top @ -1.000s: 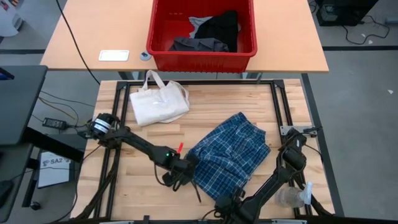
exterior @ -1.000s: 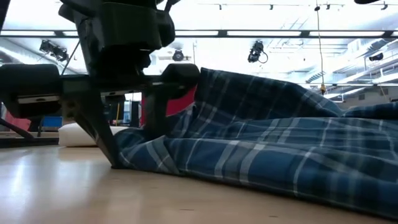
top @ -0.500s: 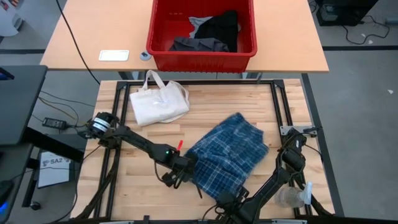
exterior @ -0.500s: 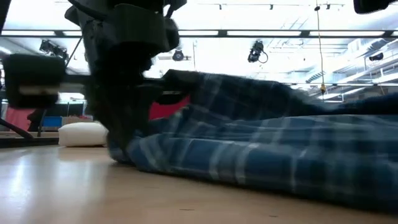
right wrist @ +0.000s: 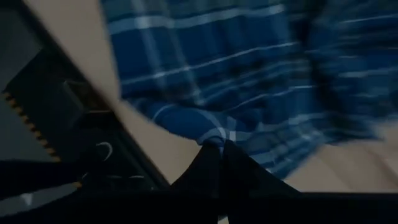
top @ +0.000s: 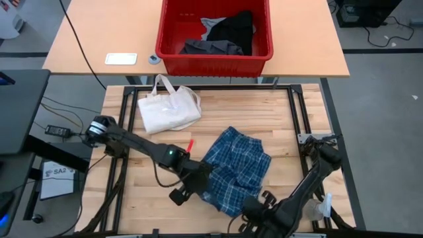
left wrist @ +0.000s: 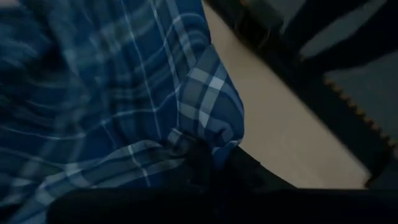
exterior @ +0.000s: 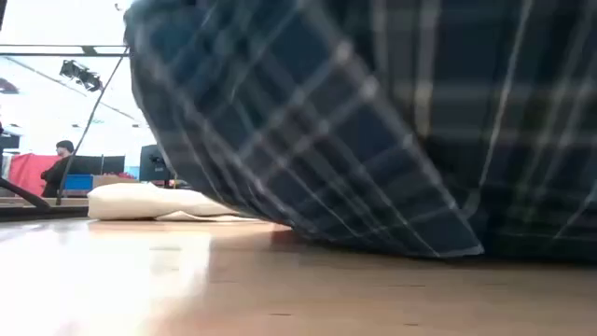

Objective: Fold laundry
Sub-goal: Fold the blue pants

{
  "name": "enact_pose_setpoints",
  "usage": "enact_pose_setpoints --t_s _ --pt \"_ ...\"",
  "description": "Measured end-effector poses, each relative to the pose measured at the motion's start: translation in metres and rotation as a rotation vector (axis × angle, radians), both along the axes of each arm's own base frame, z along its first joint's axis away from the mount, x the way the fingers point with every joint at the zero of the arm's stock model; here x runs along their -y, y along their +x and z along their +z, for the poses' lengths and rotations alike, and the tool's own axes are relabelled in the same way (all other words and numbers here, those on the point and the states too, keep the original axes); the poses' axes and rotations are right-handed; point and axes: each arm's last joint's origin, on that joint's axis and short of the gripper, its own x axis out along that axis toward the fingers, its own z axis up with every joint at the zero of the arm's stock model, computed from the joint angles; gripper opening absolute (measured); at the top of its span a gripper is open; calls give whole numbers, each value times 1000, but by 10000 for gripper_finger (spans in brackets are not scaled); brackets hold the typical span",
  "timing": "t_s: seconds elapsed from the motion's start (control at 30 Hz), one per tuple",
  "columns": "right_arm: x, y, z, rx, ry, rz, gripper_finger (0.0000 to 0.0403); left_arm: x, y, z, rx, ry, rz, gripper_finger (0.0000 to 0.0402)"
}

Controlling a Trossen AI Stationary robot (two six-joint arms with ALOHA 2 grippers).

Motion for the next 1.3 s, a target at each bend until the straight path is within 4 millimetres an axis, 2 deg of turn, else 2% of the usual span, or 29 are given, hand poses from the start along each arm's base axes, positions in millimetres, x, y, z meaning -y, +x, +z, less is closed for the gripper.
enact_pose_setpoints --t_s 0.17,0.33,0.47,0.67,0.9,1.07,1.2,1.3 --pt "24 -22 28 -29 -70 -154 8 -29 15 28 43 -46 136 15" --pt "41 -37 48 -8 -115 -258 8 -72 22 29 1 -54 277 15" --pt "58 -39 46 -25 -116 -318 8 -102 27 30 -3 -104 370 15" --pt "88 -46 44 -30 -108 -457 8 -132 30 31 -7 -163 450 14" --pt "139 -62 44 -50 -123 -558 8 -170 41 22 35 -175 551 14" --pt "177 -78 50 -53 -105 -589 7 -211 44 11 18 -211 677 14" --pt "209 -93 58 -57 -74 -601 7 -244 43 15 69 -302 755 14" --pt "237 -102 57 -86 -64 -609 7 -268 44 13 110 -358 823 14"
